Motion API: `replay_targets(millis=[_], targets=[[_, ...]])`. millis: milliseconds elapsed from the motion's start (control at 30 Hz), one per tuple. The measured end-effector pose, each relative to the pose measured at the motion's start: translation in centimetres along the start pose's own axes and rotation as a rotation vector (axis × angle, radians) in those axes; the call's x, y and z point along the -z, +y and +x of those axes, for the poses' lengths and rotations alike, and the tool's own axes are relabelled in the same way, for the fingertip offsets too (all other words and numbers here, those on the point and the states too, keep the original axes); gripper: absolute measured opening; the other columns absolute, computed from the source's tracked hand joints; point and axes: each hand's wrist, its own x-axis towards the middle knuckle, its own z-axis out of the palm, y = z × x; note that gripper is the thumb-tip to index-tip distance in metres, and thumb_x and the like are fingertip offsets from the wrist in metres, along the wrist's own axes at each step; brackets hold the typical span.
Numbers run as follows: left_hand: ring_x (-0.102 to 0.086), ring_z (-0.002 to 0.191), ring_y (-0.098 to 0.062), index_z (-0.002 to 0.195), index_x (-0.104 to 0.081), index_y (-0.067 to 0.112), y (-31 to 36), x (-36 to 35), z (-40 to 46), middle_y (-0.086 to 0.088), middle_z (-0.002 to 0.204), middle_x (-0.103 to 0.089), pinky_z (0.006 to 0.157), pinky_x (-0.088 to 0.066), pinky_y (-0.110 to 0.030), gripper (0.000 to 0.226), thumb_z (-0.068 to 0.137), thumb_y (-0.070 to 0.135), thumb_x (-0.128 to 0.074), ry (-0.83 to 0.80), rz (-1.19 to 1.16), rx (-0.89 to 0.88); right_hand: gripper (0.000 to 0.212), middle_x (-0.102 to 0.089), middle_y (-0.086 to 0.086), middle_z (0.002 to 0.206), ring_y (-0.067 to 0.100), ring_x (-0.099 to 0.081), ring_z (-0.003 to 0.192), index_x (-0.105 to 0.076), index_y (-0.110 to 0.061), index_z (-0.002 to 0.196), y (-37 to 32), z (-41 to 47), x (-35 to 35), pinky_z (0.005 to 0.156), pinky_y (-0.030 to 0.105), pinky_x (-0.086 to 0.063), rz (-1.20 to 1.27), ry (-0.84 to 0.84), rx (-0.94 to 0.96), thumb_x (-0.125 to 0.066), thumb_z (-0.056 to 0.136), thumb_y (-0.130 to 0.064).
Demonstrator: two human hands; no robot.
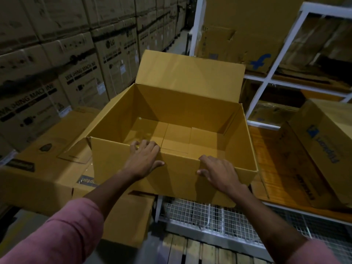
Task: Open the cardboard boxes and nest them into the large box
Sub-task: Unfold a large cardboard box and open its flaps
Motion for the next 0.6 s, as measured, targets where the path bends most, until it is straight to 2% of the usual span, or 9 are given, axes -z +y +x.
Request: replay_targets(millis=[133,600], targets=[[-0.04,0.133,-0.024,0.128,-0.049,0.022,-0.4,0.1,0.5,-0.003,0.138,-0.049,0.114,-0.021,-0.055,0.057,0.095,0.066,-0.035,0.007,0.013,-0.015,0.043,-0.07,0.0,0.114,0.018,-0.065,0.091,-0.054,-0.023,0.129,-0.1,0.4,0.0,0.074,0.031,-0.051,-0.006,0.01,-0.009,-0.061,0.096,-0.049],[-0.042,0.129,-0.023,0.126,-0.048,0.024,-0.6,0.4,0.8,-0.001,0.134,-0.051,0.114,-0.023,-0.058,0.053,0.096,0.067,-0.038,0.008,-0.025,-0.019,0.039,-0.07,0.0,0.111,0.018,-0.064,0.09,-0.055,-0.023,0.124,0.3,0.7,-0.3,0.076,0.034,-0.052,0.034,0.022,-0.014,-0.062,0.095,-0.05]])
